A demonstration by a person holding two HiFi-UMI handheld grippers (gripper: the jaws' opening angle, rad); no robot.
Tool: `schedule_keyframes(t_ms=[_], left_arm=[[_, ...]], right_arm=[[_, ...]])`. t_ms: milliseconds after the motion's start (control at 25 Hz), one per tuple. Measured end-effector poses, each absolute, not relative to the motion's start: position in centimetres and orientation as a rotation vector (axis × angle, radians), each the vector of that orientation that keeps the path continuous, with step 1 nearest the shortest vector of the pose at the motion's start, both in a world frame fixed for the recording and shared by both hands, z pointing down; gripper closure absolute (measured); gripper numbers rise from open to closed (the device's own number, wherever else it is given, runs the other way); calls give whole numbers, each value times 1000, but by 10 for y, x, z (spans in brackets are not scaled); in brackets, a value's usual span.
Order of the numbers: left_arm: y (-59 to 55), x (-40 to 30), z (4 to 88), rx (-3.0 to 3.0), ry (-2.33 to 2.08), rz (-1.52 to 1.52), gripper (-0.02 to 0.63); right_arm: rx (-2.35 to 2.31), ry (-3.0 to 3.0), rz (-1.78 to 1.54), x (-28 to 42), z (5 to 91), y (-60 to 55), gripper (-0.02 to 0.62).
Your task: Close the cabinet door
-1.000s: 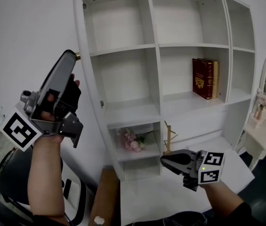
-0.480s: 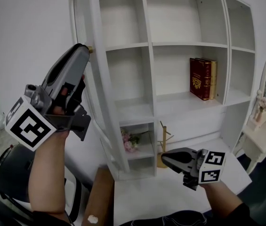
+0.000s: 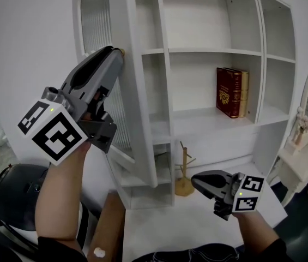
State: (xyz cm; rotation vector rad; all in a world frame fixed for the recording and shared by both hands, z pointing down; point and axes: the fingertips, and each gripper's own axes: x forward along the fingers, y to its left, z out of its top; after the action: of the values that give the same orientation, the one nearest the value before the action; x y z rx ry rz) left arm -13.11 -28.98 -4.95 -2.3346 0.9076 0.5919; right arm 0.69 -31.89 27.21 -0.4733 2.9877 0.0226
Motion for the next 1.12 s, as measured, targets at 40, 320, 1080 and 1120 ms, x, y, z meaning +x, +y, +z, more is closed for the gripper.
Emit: schedule_keyframes(t_ms=[40, 320, 1080, 1120], left_arm=[[-293, -128, -49, -2331, 914, 588, 531], [-317, -109, -49, -2258, 1016, 534, 530], [-375, -77, -49, -2099, 1173, 431, 529], [-378, -76, -49, -2095, 1177, 430, 529]], right_arm=[[-473, 2982, 22, 10, 272, -319, 589], [-490, 2977, 4, 34, 277, -328, 589], [-492, 2977, -4, 86, 285, -350, 589], [-494, 2978, -6, 88, 286, -352, 589]])
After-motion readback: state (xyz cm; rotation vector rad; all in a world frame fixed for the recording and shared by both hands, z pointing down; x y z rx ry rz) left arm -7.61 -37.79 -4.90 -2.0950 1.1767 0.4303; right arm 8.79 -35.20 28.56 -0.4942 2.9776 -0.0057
